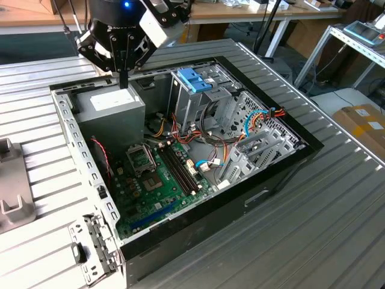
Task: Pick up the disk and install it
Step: 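Reach for the disk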
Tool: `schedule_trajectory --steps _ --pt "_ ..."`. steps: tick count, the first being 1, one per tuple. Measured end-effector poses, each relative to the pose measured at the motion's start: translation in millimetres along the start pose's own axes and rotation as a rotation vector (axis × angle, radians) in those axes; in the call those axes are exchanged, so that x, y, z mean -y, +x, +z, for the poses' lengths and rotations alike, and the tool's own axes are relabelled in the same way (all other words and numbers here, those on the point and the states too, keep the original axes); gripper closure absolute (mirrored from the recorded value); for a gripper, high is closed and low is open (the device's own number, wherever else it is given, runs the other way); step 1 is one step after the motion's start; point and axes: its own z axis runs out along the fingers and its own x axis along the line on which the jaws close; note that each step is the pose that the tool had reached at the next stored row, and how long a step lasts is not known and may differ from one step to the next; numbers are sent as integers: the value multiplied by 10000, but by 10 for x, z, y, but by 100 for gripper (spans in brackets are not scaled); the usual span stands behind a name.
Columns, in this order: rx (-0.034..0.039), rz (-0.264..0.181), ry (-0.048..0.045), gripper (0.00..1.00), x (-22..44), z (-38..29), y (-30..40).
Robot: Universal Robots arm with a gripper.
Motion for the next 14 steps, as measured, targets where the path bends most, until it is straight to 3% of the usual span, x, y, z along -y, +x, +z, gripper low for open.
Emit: schedule_trajectory --steps 14 --pt "0 -1 0 90 4 -2 56"
